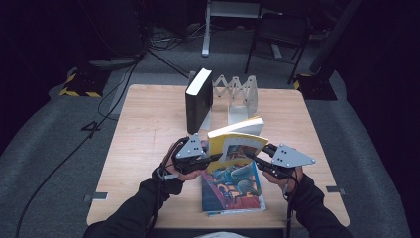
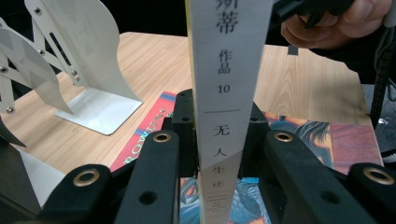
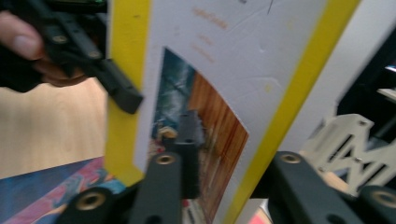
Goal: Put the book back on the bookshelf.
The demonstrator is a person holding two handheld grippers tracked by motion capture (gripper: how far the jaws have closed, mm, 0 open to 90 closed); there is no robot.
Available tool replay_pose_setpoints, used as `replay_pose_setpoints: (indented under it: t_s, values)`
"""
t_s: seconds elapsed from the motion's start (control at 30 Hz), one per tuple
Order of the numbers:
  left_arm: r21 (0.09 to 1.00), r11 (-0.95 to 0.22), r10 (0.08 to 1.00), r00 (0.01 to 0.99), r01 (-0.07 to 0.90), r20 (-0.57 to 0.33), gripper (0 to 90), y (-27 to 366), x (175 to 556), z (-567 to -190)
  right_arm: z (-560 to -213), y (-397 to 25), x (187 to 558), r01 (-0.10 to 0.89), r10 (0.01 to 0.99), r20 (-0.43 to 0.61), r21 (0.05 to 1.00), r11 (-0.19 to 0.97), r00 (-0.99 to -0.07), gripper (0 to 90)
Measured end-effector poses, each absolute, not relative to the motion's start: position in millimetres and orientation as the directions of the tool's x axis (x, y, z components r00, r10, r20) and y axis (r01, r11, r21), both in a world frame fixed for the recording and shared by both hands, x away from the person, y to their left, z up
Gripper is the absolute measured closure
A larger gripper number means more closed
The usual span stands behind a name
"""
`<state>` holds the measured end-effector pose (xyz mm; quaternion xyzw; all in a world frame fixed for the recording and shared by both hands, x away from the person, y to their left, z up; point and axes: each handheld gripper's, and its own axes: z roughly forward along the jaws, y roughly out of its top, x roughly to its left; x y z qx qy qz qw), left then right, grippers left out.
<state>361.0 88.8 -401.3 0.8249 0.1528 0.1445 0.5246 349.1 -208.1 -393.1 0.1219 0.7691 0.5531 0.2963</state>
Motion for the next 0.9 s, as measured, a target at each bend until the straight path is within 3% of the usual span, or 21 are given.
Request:
replay_pose_setpoints:
  t_s: [0.23, 0.47, 0.57, 0.9]
  values:
    - [0.908, -0.406, 0.403, 0.912, 0.101, 0.078, 74.5, 91.1, 359.7, -402.8, -392.8, -222.0, 357.8, -0.092, 0.594, -0.273, 0.944, 0.316, -0.757, 60.7]
    - [0.914, -0.398, 0.395, 0.914, 0.082, 0.09, 74.3, 90.0, 358.5, -404.3, -400.5, -221.2, 375.0, 0.01, 0.586, -0.183, 0.951, 0.31, -0.79, 42.2]
    - [0.917, -0.391, 0.401, 0.911, 0.079, 0.093, 73.9, 89.4, 359.7, -404.9, -403.4, -215.1, 376.6, 0.025, 0.563, -0.175, 0.944, 0.329, -0.808, 46.2]
    - [0.942, -0.329, 0.416, 0.906, 0.067, 0.08, 71.6, 85.5, 363.1, -396.8, -403.8, -208.4, 376.7, 0.021, 0.576, -0.191, 0.94, 0.341, -0.795, 46.6]
